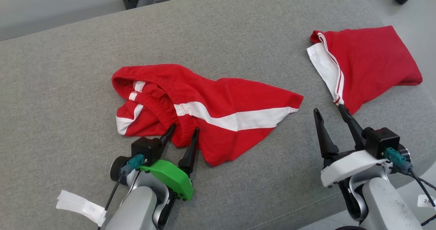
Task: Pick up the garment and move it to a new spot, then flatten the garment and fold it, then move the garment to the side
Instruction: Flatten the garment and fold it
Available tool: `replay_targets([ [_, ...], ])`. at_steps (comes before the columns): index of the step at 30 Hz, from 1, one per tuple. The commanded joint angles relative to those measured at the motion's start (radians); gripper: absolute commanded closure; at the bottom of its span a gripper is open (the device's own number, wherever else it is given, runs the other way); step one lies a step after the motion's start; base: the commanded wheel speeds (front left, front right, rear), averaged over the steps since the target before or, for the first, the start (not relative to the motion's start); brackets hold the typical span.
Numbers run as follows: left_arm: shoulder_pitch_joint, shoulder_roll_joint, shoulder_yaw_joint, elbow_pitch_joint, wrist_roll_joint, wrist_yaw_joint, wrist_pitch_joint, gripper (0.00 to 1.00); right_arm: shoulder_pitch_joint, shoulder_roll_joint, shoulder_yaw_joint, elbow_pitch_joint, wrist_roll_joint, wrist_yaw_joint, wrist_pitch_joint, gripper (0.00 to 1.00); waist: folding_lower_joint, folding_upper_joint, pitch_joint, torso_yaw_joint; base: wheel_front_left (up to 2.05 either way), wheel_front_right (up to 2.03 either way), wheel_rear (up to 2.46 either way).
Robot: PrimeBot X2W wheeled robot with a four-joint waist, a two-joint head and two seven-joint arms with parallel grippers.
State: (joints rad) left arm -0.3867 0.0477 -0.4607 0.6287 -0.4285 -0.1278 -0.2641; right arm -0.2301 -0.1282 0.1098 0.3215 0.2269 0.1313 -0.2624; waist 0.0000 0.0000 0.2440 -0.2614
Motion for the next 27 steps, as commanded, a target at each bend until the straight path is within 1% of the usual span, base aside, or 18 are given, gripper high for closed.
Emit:
replay_targets([
  [1,-0.019,0.006,0.005,0.011,0.009,-0.004,0.001,0.00,-0.006,0.004,0.000,-0.004,0.003,-0.001,-0.003,0.00,0.0000,0.0000,0.024,-0.022,0.00,0.00,0.00],
  [2,-0.022,0.006,0.009,0.014,0.011,-0.004,0.001,0.00,-0.007,0.004,-0.002,-0.005,0.003,-0.001,-0.003,0.00,0.0000,0.0000,0.026,-0.024,0.00,0.00,0.00],
  [3,-0.024,0.006,0.015,0.018,0.006,-0.003,0.001,0.06,-0.007,0.004,-0.004,-0.007,0.003,-0.001,-0.003,0.00,0.0000,0.0000,0.028,-0.024,0.00,0.00,0.00],
  [4,-0.025,0.006,0.014,0.020,0.006,-0.003,0.001,0.63,-0.008,0.005,-0.005,-0.007,0.003,-0.001,-0.003,0.00,0.0000,0.0000,0.029,-0.024,0.00,0.00,0.00],
  [5,-0.031,0.006,0.030,-0.024,0.004,-0.003,0.000,1.00,-0.006,0.011,-0.017,-0.010,-0.003,-0.001,-0.003,0.00,0.0000,0.0000,0.028,-0.015,0.00,0.00,0.00],
  [10,0.027,0.005,0.127,-0.132,0.041,-0.003,0.001,1.00,0.013,0.010,-0.030,-0.001,-0.002,-0.001,-0.003,0.00,0.0000,0.0000,0.009,0.042,0.00,0.00,0.00],
  [14,0.068,0.005,0.180,-0.178,0.069,-0.003,0.001,1.00,0.025,0.011,-0.036,0.010,0.002,-0.001,-0.003,0.00,0.0000,0.0000,-0.019,0.109,0.00,0.00,0.00],
  [16,0.092,0.006,0.211,-0.185,0.075,-0.003,0.001,1.00,0.030,0.012,-0.037,0.016,0.006,-0.001,-0.003,0.00,0.0000,0.0000,-0.034,0.143,0.00,0.00,0.00],
  [17,0.092,0.006,0.211,-0.185,0.075,-0.003,0.001,1.00,0.030,0.012,-0.037,0.016,0.006,-0.001,-0.003,0.00,0.0000,0.0000,-0.034,0.143,0.00,0.00,0.00],
  [21,0.134,0.006,0.266,-0.179,0.089,-0.003,0.001,1.00,0.041,0.017,-0.037,0.027,0.010,-0.001,-0.003,0.00,0.0000,0.0000,-0.062,0.202,0.00,0.00,0.00],
  [25,0.176,0.012,0.279,-0.152,0.087,-0.003,0.001,1.00,0.052,0.023,-0.035,0.042,0.013,-0.001,-0.003,0.00,0.0000,0.0000,-0.085,0.243,0.00,0.00,0.00],
  [27,0.193,0.013,0.270,-0.137,0.080,-0.003,0.001,1.00,0.058,0.029,-0.033,0.048,0.012,-0.001,-0.003,0.00,0.0000,0.0000,-0.094,0.255,0.00,0.00,0.00],
])
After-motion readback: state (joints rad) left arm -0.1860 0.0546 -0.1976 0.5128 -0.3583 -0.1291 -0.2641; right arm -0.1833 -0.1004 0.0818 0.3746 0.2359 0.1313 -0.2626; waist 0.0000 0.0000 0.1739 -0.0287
